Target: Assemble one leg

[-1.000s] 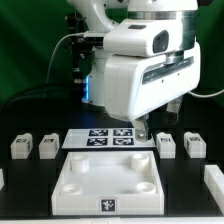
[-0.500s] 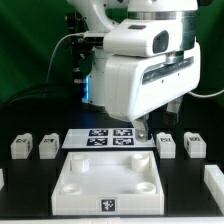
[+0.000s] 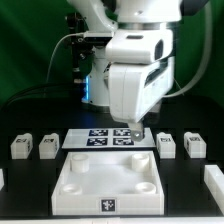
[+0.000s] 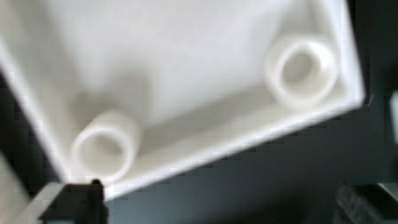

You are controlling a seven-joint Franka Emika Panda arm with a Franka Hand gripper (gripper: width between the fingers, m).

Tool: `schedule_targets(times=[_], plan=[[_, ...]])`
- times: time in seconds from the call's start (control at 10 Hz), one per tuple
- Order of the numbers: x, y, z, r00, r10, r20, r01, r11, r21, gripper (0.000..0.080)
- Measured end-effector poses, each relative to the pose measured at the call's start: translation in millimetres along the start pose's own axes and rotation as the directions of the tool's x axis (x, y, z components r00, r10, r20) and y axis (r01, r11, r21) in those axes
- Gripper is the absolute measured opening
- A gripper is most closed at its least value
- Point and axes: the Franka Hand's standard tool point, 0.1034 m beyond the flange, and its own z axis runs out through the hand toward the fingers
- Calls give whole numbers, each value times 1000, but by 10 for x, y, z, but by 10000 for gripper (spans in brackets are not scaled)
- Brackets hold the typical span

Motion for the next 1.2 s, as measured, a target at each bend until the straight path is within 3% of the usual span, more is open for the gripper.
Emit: schedule_targets(times=[0.2,0.3,0.6,0.7,1.0,1.2], plan=[[-310,-193,233,968,-252,-8,252,968,3,650],[-383,-228,325,958,-285,-12,286,958,9,650],[-521,-310,699,958,-285,-29,286,958,34,650],[-540,-336,765,959,-281,-32,282,959,41,650],[-541,-329,818,961,-275,-36,276,961,29,650],[-542,-331,821,961,-274,-36,275,961,29,425]])
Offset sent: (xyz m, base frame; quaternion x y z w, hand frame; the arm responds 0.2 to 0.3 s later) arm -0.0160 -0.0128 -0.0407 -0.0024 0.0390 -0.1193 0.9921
